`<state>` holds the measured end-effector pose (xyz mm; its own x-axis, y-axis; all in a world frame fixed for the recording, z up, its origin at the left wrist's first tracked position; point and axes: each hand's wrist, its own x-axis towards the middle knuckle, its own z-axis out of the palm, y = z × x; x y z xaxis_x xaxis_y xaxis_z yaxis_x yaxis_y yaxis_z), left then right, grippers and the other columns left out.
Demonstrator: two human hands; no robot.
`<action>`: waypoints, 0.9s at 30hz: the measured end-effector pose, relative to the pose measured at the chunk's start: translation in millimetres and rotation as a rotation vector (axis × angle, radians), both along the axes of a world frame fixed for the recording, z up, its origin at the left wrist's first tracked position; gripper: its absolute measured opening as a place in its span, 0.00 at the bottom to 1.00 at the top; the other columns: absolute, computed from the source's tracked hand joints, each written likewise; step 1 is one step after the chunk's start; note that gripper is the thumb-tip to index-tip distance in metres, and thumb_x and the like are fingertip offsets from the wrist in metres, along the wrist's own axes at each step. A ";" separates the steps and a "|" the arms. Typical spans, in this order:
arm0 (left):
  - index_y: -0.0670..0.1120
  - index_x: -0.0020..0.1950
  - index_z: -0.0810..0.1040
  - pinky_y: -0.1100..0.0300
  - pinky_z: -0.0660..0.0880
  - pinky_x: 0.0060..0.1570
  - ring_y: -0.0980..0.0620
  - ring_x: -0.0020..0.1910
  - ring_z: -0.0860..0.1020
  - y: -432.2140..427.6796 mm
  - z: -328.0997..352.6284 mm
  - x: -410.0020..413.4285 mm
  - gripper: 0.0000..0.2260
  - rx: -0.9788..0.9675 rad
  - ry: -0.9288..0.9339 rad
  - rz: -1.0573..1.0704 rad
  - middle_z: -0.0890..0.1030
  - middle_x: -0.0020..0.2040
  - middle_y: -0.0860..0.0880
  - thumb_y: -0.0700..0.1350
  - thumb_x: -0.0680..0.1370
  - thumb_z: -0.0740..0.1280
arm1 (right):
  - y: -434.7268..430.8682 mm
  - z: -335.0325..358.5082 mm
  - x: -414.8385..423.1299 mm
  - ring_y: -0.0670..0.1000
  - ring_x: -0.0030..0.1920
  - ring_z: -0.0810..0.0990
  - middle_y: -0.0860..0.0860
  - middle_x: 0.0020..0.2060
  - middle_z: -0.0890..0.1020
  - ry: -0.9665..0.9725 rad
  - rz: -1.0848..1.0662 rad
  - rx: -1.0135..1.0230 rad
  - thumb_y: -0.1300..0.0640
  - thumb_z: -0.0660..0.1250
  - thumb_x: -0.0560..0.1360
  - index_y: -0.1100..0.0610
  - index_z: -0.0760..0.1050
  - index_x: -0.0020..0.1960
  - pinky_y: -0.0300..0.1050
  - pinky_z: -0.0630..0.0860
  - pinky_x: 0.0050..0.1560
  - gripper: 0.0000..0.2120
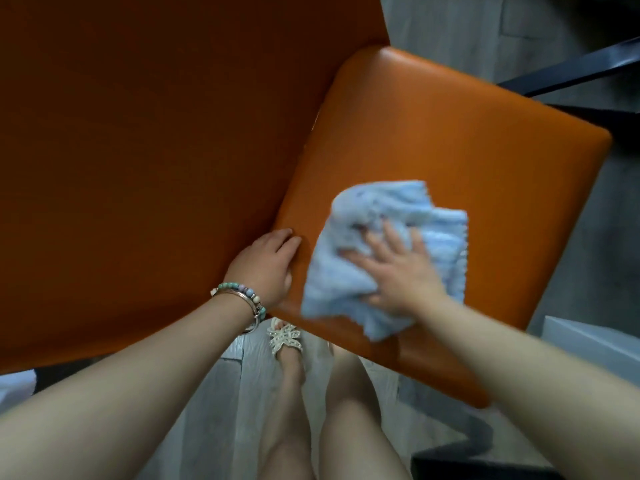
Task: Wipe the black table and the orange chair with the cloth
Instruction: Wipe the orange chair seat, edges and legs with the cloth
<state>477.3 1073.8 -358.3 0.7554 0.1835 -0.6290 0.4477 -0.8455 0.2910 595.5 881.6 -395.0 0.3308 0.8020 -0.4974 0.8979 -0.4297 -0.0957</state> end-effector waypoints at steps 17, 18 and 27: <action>0.50 0.75 0.58 0.56 0.69 0.62 0.49 0.68 0.66 -1.5 -0.4 8.3 0.25 -0.052 0.009 0.315 0.60 0.75 0.50 0.42 0.78 0.59 | -7.0 -7.5 33.2 0.58 0.70 0.58 0.53 0.71 0.67 -0.136 -0.137 0.205 0.38 0.56 0.69 0.40 0.58 0.71 0.60 0.55 0.63 0.31; 0.51 0.75 0.58 0.55 0.70 0.62 0.49 0.68 0.66 -2.4 -0.6 8.6 0.25 -0.040 0.019 0.300 0.60 0.75 0.51 0.43 0.79 0.58 | -0.5 -4.7 57.4 0.58 0.73 0.54 0.52 0.74 0.60 -0.145 -0.403 0.108 0.40 0.56 0.73 0.39 0.53 0.73 0.61 0.54 0.66 0.30; 0.48 0.75 0.59 0.57 0.64 0.65 0.48 0.70 0.65 -4.6 7.9 5.3 0.26 -0.132 0.019 0.570 0.64 0.73 0.47 0.41 0.78 0.61 | 34.1 -6.2 -11.2 0.60 0.60 0.66 0.54 0.63 0.71 -0.019 -0.154 0.271 0.47 0.69 0.61 0.42 0.77 0.59 0.60 0.66 0.53 0.26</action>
<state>482.5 1069.2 -350.4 0.5489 0.4769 -0.6864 0.8273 -0.4272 0.3648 584.4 915.7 -401.2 0.4657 0.8443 -0.2651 0.8272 -0.5217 -0.2088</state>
